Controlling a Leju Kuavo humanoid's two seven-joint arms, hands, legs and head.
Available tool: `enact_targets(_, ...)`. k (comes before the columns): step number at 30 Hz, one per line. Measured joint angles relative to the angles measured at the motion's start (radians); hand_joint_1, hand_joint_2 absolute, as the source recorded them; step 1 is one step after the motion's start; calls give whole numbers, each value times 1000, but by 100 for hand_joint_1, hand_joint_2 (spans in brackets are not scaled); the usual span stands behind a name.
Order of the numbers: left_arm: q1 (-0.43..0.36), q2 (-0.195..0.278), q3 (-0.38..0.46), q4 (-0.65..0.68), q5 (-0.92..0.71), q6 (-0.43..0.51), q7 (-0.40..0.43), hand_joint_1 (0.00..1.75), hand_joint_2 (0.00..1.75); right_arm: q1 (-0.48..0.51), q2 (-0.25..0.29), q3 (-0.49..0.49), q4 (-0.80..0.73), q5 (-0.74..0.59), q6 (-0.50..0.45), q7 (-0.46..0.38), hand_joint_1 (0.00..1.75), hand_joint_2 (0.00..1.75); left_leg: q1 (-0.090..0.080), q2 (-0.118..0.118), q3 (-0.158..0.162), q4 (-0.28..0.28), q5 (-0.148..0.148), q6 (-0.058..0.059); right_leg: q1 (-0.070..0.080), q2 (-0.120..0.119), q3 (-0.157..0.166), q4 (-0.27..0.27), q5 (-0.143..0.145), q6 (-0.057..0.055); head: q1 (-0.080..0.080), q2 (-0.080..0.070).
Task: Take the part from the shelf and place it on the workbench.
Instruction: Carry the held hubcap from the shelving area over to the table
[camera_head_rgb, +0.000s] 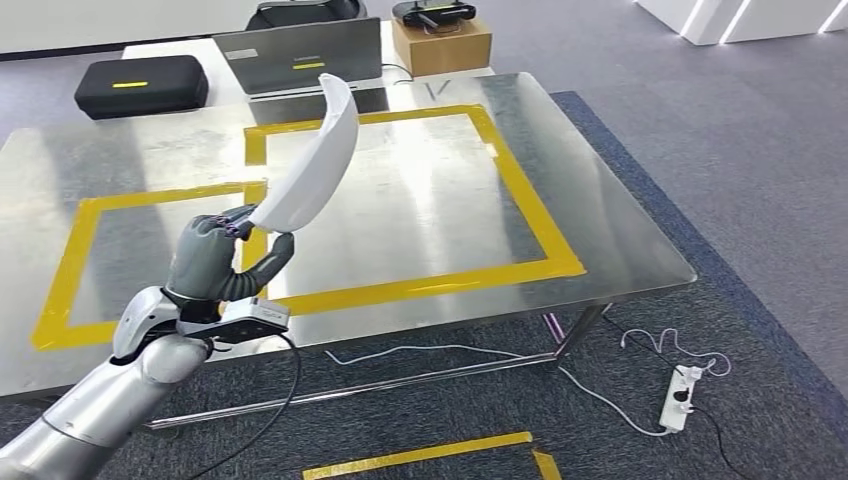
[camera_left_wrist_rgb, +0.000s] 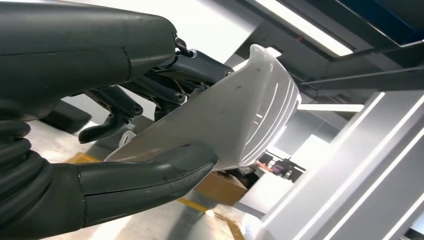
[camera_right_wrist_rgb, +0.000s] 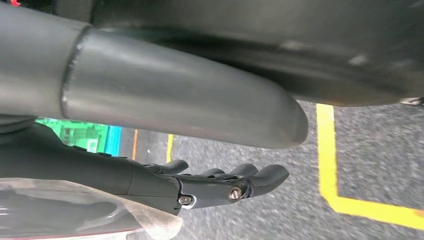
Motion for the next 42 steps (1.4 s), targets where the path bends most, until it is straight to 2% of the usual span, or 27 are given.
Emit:
enact_targets(1,-1,0,0,0,0,0,0,175,175,0,0,0,0,0,0,-1,0,0,-4,18,16,-33,4,5,4,-11,3,1,-4,5,1,0)
enact_targets(2,-1,0,0,0,-1,0,0,175,175,-1,0,0,0,0,0,-1,0,0,-9,22,18,-41,-1,11,7,-22,5,0,-7,9,1,0)
enact_targets(4,0,1,1,0,-1,0,0,175,175,-4,0,0,0,0,-1,-1,0,0,-8,-5,15,-45,0,24,7,-39,10,1,-16,19,3,0)
enact_targets(5,0,1,1,0,-1,0,0,175,175,-6,0,0,0,-1,-1,-1,0,0,-5,-18,16,-46,0,31,5,-25,8,10,-26,25,4,0)
enact_targets(6,-2,1,1,0,-1,1,0,175,175,-7,0,0,0,-1,-1,-1,0,0,-2,-31,18,-48,2,38,3,3,-5,39,-46,29,7,0)
enact_targets(8,-4,-1,1,0,-1,1,1,175,175,-7,0,0,0,-1,-1,-2,0,0,0,-56,18,-49,2,47,0,67,-65,162,-105,34,13,0)
enact_targets(9,-3,-2,0,0,-1,1,1,175,175,-5,0,0,0,-1,-1,-2,0,0,0,-69,17,-49,2,50,0,81,-104,235,-131,33,14,0)
enact_targets(10,-1,-4,0,0,-2,1,1,175,175,-4,0,0,0,-2,0,-3,0,0,-1,-81,17,-49,1,51,1,87,-136,286,-142,32,14,0)
enact_targets(11,0,-5,0,0,-3,1,2,175,175,-2,0,0,0,-5,0,-5,0,0,-1,-93,17,-48,1,51,1,89,-152,301,-132,30,14,0)
enact_targets(12,1,-5,-1,1,-4,1,3,175,175,-1,0,0,0,-9,0,-8,0,0,-2,-104,18,-48,1,51,2,89,-148,274,-102,27,14,0)
enact_targets(14,2,-5,-1,1,-6,1,6,175,175,-2,0,0,0,-17,-1,-19,0,0,-2,-119,21,-47,-1,48,2,95,-99,139,-20,20,14,0)
enact_targets(15,2,-4,0,1,-7,1,7,175,175,-3,0,0,0,-21,-2,-23,0,0,-3,-125,21,-46,-2,45,2,101,-71,75,6,16,14,0)
enact_targets(16,2,-4,0,1,-7,1,8,175,175,-4,0,0,0,-23,0,-25,0,0,-5,-128,20,-44,-3,42,1,106,-53,33,19,15,14,0)
enact_targets(17,2,-2,0,1,-9,1,10,175,175,-4,0,0,0,-25,2,-26,0,0,-7,-129,18,-42,-2,42,1,110,-45,16,20,15,13,0)
enact_targets(20,2,1,0,1,-21,2,14,175,175,-1,0,-1,0,-28,13,-27,0,0,-7,-129,17,-44,1,46,3,113,-44,12,24,18,12,0)
enact_targets(22,-1,2,0,1,-27,2,16,175,175,-1,0,-1,0,-30,22,-26,0,0,-6,-128,20,-48,2,45,4,115,-44,12,24,15,12,0)
enact_targets(26,-8,2,0,6,-39,6,17,175,175,-2,0,-1,0,-36,36,-24,0,0,-5,-128,22,-55,4,39,5,115,-44,12,22,6,12,0)
enact_targets(31,-19,2,0,27,-79,21,42,175,175,-2,0,-1,0,-43,45,-22,0,0,-3,-128,22,-57,5,27,6,115,-44,12,23,4,12,0)
enact_targets(42,-87,22,3,180,-231,67,143,175,175,-3,0,0,0,-45,51,-23,0,0,-5,-128,22,-55,5,26,4,114,-42,12,23,4,12,0)
